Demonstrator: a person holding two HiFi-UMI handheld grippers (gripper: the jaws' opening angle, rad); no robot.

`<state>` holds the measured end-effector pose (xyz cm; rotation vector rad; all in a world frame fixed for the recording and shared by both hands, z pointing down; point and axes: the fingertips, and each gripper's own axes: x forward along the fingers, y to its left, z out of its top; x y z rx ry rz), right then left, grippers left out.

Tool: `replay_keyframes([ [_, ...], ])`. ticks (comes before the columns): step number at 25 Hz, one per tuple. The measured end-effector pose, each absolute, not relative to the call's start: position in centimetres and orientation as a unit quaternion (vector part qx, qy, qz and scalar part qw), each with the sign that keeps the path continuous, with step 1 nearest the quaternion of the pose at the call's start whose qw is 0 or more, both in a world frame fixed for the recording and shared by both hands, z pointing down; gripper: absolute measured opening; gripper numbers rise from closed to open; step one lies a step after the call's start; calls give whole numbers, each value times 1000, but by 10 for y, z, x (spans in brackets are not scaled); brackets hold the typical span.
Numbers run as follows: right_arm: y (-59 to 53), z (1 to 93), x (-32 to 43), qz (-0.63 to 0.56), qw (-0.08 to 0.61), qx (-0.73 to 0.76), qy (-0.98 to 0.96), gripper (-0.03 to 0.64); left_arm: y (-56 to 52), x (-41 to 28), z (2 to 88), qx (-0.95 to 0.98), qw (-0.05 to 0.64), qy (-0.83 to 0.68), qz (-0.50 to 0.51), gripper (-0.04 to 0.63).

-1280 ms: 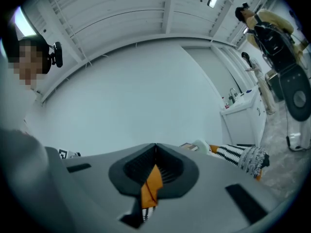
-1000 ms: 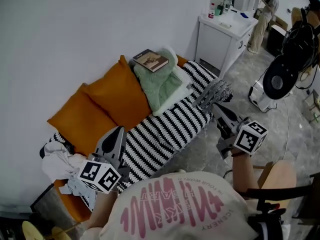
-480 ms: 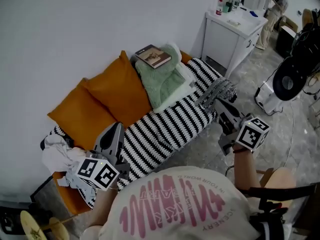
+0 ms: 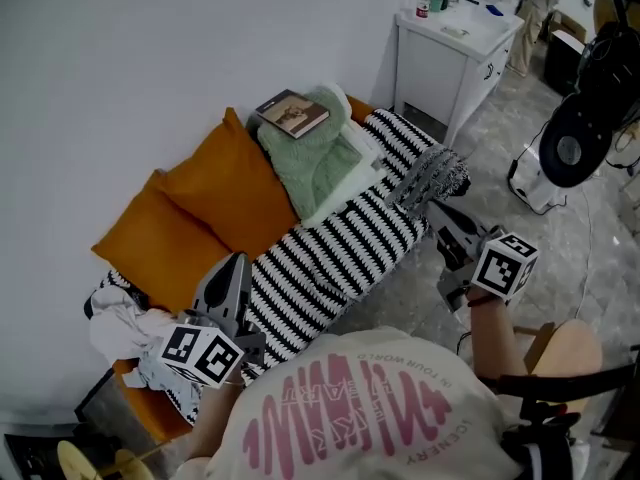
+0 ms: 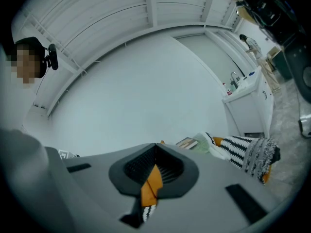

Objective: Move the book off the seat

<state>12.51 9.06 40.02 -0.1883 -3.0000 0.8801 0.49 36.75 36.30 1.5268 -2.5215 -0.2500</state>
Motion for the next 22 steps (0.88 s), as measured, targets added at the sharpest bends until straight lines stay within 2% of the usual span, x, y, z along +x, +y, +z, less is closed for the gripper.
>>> replay_keyframes([
  [22,72,426,122,293,30,-51,-954,11,347,-3,369,514,109,-846,-96,9],
])
